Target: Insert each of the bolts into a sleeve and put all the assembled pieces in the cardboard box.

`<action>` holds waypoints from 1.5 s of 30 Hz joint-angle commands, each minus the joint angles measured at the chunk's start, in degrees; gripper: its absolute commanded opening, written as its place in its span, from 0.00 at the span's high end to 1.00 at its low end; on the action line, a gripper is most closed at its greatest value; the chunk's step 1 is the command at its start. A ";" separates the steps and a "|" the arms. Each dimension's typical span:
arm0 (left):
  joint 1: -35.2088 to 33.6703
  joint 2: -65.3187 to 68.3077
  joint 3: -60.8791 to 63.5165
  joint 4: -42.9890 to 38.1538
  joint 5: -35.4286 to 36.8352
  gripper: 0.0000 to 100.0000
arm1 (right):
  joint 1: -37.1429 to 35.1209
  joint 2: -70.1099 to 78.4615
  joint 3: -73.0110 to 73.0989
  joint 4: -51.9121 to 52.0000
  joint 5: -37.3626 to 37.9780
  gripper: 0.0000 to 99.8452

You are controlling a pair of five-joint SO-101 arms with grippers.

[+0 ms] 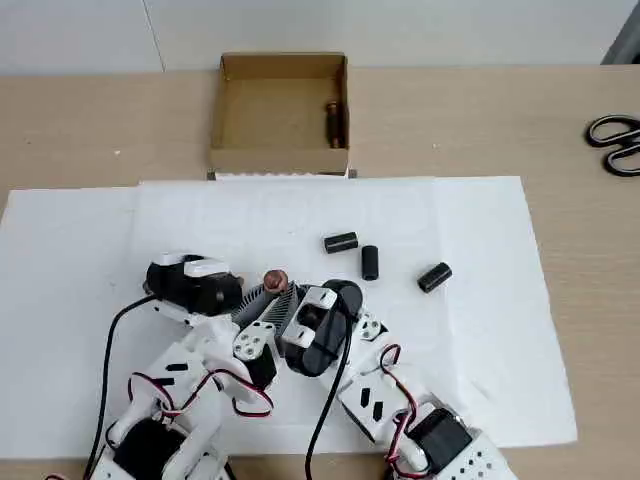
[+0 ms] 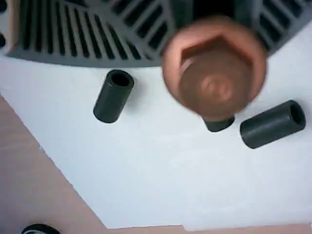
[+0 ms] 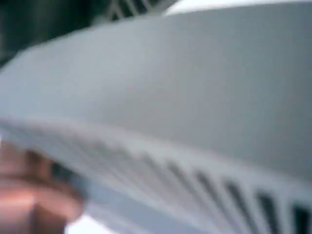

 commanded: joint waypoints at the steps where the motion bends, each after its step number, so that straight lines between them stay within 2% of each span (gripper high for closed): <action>1: 1.41 0.09 3.65 2.20 -1.49 0.99 | -0.13 -1.01 -2.73 -3.30 0.70 1.00; 5: 1.32 0.00 4.53 1.58 -1.76 0.97 | -0.13 -1.01 -2.73 -3.30 0.70 1.00; 10: 1.23 0.00 4.44 1.58 -1.76 0.79 | -0.13 -1.01 -2.73 -2.95 0.70 1.00; 12: 1.23 0.00 4.26 1.58 -1.67 0.74 | -0.13 -1.01 -2.64 -2.86 0.70 1.00; 19: -2.55 0.00 -1.36 1.58 -2.11 0.74 | 0.04 -1.01 -0.88 -2.86 0.70 1.00; 26: -2.81 0.00 -7.69 1.85 -4.13 0.74 | 0.13 -1.01 0.97 -2.95 0.70 1.00; 32: -3.08 0.00 -12.97 1.85 -4.22 0.74 | 0.13 -1.01 2.73 -3.21 0.70 1.00; 34: -5.10 0.00 -13.32 1.67 -4.31 0.75 | 0.13 -1.01 3.34 -3.30 0.70 1.00; 37: -8.88 0.00 -13.32 1.67 -6.95 0.84 | 0.22 -1.01 3.34 -3.30 0.70 1.00; 40: -12.84 0.00 -13.32 1.58 -8.53 0.98 | 0.22 -1.01 3.43 -3.30 0.53 1.00; 45: -20.75 0.00 -11.38 1.58 -8.79 0.99 | 2.42 -1.01 3.69 -3.12 0.00 1.00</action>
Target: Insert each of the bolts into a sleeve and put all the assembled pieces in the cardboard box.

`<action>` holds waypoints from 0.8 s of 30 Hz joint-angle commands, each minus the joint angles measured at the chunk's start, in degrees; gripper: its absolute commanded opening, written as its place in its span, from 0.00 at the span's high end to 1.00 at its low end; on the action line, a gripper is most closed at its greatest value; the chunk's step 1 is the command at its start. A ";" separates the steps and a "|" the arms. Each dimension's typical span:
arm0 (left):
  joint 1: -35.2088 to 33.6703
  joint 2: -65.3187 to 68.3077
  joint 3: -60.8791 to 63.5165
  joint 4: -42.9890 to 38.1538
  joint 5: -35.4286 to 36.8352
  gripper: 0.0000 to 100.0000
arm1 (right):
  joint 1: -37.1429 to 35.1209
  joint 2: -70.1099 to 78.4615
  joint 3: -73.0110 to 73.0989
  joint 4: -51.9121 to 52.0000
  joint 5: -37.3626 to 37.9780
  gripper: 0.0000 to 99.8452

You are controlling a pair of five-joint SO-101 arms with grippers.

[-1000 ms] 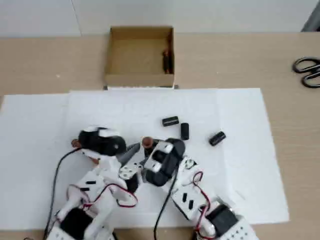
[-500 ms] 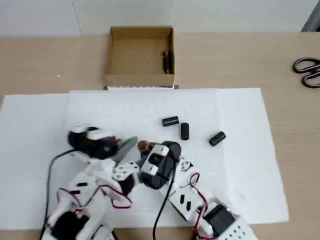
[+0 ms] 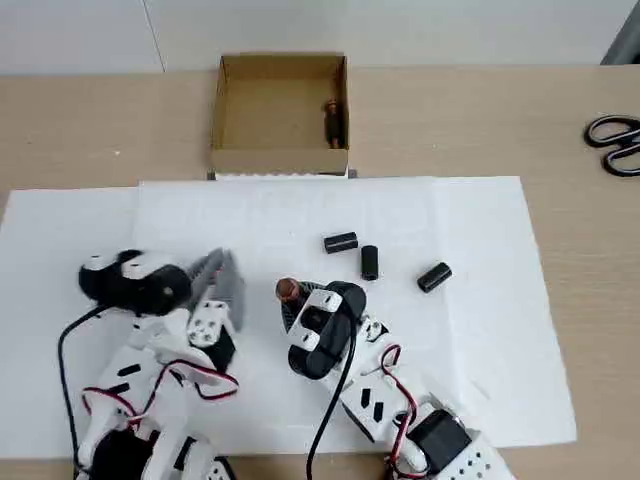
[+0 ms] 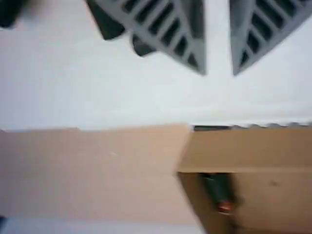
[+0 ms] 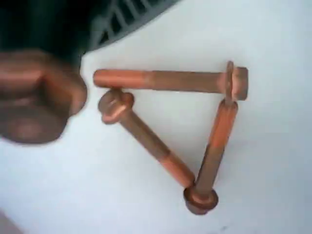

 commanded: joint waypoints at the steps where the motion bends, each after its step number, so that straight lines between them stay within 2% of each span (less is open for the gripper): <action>1: -5.45 -0.62 0.92 -0.09 -0.44 0.99 | 2.95 -0.57 0.88 -1.27 -1.76 1.00; 7: -14.59 -0.62 9.19 0.09 -0.53 0.99 | 14.02 0.04 0.79 -1.10 -13.10 1.00; 13: -16.35 -0.62 16.04 0.09 -7.47 0.99 | 25.01 0.13 -5.63 -2.07 -19.52 1.00; 20: -16.26 -0.70 17.27 -0.09 -19.08 0.99 | 26.59 4.70 -14.95 -2.15 -22.33 1.00; 24: -16.53 -0.70 17.36 -0.09 -19.87 0.99 | 26.59 15.69 -22.59 -5.14 -22.51 1.00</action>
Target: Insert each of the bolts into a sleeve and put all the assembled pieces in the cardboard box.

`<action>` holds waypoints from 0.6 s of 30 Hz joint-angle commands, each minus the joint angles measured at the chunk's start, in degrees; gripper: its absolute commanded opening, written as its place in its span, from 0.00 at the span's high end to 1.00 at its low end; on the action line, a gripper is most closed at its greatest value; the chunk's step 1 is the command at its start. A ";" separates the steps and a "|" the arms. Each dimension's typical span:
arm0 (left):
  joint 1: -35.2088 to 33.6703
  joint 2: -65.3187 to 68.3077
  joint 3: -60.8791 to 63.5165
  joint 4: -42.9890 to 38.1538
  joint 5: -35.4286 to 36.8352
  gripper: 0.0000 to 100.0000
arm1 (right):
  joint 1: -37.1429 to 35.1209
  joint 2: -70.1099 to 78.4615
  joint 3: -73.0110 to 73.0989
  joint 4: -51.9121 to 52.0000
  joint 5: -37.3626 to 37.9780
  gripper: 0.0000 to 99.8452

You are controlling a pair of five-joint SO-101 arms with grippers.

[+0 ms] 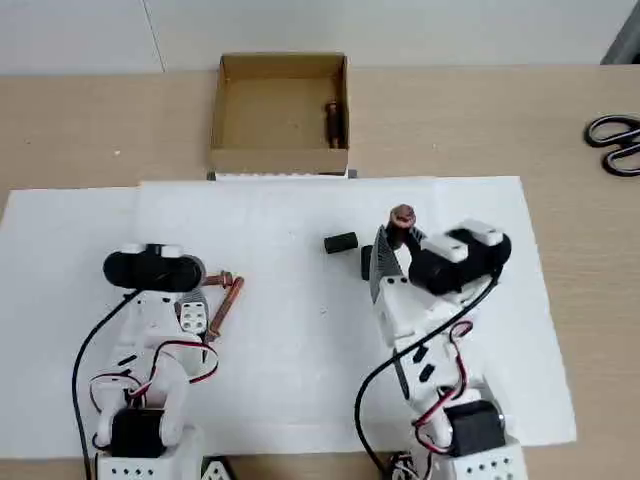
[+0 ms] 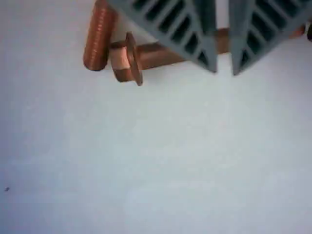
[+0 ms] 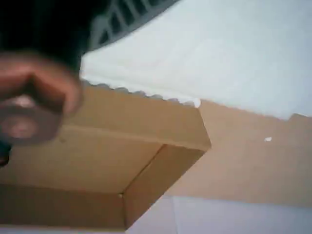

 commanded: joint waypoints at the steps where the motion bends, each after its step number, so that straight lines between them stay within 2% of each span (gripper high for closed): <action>1: -0.18 -0.70 -0.04 -0.09 -0.09 0.99 | 0.48 9.63 -10.11 -4.97 -0.70 1.00; 12: -0.26 -0.70 0.04 0.18 3.87 0.99 | 0.48 50.68 -36.13 -21.93 -0.70 1.00; 18: -0.26 -0.70 0.04 0.18 4.04 0.99 | 0.48 72.13 -54.51 -25.80 -0.70 1.00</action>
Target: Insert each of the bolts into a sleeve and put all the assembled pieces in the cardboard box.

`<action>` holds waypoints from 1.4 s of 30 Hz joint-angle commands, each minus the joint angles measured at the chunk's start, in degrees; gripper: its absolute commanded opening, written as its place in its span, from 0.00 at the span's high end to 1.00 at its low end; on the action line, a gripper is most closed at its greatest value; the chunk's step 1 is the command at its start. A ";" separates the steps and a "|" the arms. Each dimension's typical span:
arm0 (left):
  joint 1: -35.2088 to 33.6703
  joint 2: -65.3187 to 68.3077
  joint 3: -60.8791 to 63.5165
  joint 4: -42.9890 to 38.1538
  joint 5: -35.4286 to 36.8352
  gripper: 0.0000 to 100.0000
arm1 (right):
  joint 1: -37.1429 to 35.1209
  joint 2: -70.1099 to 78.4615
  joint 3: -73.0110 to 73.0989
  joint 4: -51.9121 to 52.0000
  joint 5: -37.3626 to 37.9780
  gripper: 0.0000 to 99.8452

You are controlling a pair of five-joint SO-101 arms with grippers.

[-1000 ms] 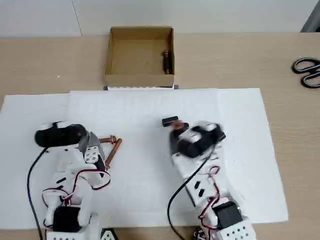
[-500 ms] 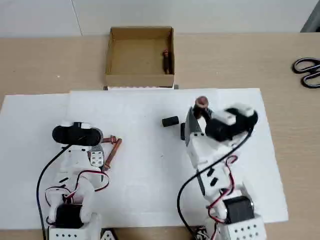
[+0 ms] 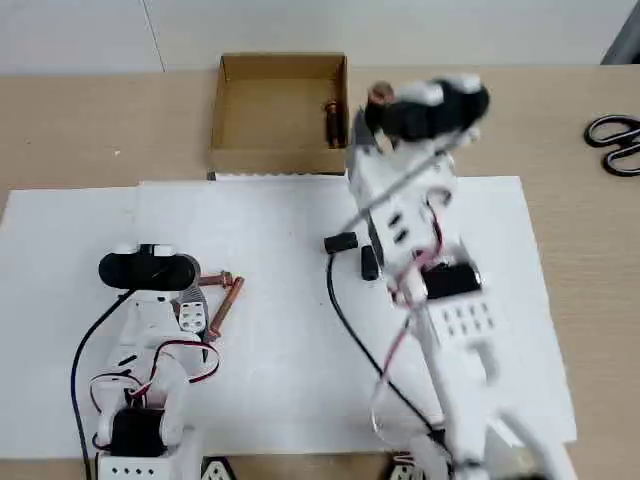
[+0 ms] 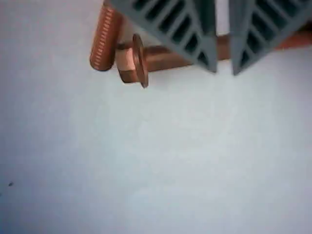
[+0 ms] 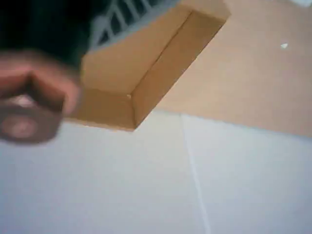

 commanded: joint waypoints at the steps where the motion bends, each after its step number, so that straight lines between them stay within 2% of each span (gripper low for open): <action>1: -0.26 -0.70 -0.22 0.18 0.53 0.99 | 0.48 12.09 -15.03 -2.77 -0.70 1.00; 10: -0.18 -0.62 1.98 0.35 0.09 0.99 | 0.13 42.77 -42.90 -3.03 -0.70 1.00; 15: 0.26 -0.62 2.42 0.88 -2.73 0.99 | 0.13 60.53 -59.52 -2.59 -0.70 1.00; 22: 0.18 -0.62 2.15 1.05 -4.22 0.99 | -0.84 76.35 -74.81 -2.07 -0.35 1.00; 25: 0.18 -0.62 0.40 1.05 -4.22 0.99 | -1.89 78.55 -76.40 1.71 -0.26 0.98; 32: 0.26 -0.62 -0.75 1.14 -4.22 0.99 | -3.12 79.34 -76.57 10.95 -0.26 0.80; 39: 0.18 -0.62 -0.66 1.14 -4.04 0.99 | -2.33 76.97 -76.57 14.99 -0.26 0.79; 42: 0.18 -0.62 -0.92 0.97 -4.13 0.99 | -2.33 72.04 -76.57 22.73 -0.26 0.79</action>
